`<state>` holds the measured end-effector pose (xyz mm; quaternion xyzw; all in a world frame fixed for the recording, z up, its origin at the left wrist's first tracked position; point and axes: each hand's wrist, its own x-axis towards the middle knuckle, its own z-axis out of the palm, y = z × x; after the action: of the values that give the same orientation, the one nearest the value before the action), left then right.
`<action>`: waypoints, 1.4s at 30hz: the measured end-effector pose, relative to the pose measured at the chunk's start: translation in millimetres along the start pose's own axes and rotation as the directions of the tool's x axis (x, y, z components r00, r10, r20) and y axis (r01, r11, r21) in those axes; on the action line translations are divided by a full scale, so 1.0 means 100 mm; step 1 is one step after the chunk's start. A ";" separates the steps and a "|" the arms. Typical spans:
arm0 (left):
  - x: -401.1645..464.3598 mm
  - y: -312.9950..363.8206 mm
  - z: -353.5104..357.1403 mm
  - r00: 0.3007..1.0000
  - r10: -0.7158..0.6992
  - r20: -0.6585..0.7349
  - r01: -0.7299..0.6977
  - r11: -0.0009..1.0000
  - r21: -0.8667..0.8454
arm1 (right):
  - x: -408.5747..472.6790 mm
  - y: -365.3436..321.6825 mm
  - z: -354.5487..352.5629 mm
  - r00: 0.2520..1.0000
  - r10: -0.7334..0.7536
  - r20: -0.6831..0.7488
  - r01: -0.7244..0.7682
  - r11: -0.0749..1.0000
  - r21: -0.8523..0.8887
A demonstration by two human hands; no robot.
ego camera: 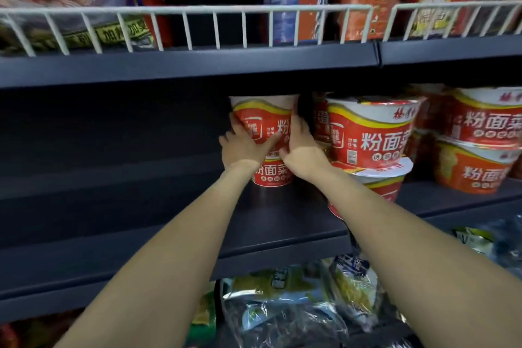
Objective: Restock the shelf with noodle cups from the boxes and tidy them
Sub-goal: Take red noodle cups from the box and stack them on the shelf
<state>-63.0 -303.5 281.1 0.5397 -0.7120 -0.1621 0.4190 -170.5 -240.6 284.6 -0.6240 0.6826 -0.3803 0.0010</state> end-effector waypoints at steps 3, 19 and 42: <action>0.09 0.03 0.04 0.999 -0.039 -0.019 0.039 0.999 -0.004 | 0.13 0.00 0.05 0.998 0.059 0.023 -0.052 0.973 -0.224; -1.41 -0.42 -0.19 0.734 0.628 -0.257 -0.611 0.777 0.153 | -1.47 0.24 0.25 0.811 -0.417 -0.410 0.326 0.904 -0.275; -3.68 -2.41 1.12 0.779 -0.069 0.623 -0.213 0.906 0.366 | -4.85 2.06 0.69 0.805 0.531 0.264 -0.272 0.726 -0.632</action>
<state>27.4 -83.5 -105.5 0.5037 -0.8482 -0.1586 0.0412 -205.5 123.2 -101.4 -0.4951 0.8673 -0.0046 0.0503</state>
